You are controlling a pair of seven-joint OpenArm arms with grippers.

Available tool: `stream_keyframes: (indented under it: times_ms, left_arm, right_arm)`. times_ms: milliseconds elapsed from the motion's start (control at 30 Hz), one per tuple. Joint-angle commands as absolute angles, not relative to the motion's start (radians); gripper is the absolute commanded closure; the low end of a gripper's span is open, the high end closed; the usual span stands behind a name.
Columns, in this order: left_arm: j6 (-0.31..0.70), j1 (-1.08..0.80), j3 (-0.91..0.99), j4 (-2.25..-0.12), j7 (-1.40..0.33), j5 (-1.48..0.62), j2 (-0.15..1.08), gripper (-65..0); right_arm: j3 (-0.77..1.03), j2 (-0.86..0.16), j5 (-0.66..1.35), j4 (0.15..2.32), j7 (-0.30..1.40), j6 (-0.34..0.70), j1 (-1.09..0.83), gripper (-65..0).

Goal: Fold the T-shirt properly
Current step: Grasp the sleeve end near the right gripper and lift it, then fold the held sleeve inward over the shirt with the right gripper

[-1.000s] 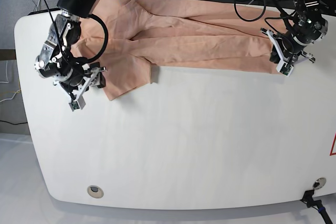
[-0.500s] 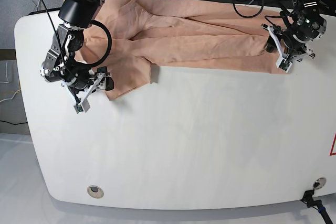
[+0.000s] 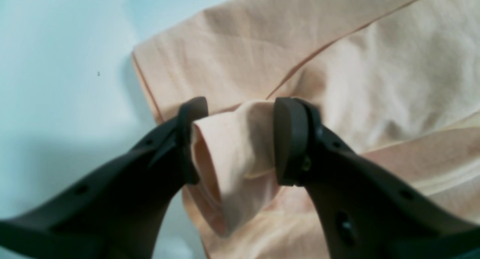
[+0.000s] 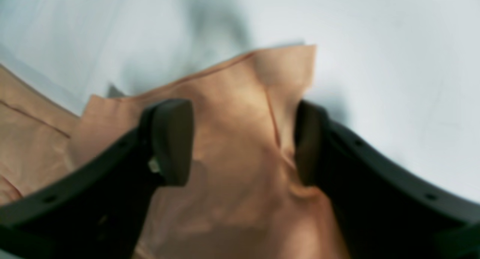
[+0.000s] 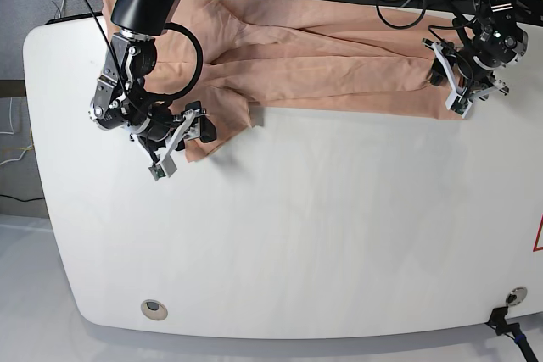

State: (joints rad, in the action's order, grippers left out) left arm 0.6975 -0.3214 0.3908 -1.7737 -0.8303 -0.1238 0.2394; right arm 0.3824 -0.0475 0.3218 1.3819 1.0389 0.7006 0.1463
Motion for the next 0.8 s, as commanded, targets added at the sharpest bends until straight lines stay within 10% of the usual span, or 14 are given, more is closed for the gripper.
stream_keyframes:
  times_ms: [0,200,767]
  left_arm:
    - [0.698,-0.317,0.397,-1.793,-0.817,-0.130,0.252,-27.2]
    - [0.698,-0.317,0.397,-1.793,-0.817,-0.130,0.252,-27.2]
    - [0.698,-0.295,0.389,-1.788,-0.816,-0.128,0.252,-27.1]
  right_arm:
    - [0.381,-0.050,0.294,1.386,1.081,0.698,0.150,-30.9]
    - [0.381,-0.050,0.294,1.423,1.084,0.698,0.159,0.0]
    - [0.466,-0.050,0.728,1.839,1.396,0.698,-0.085,0.0]
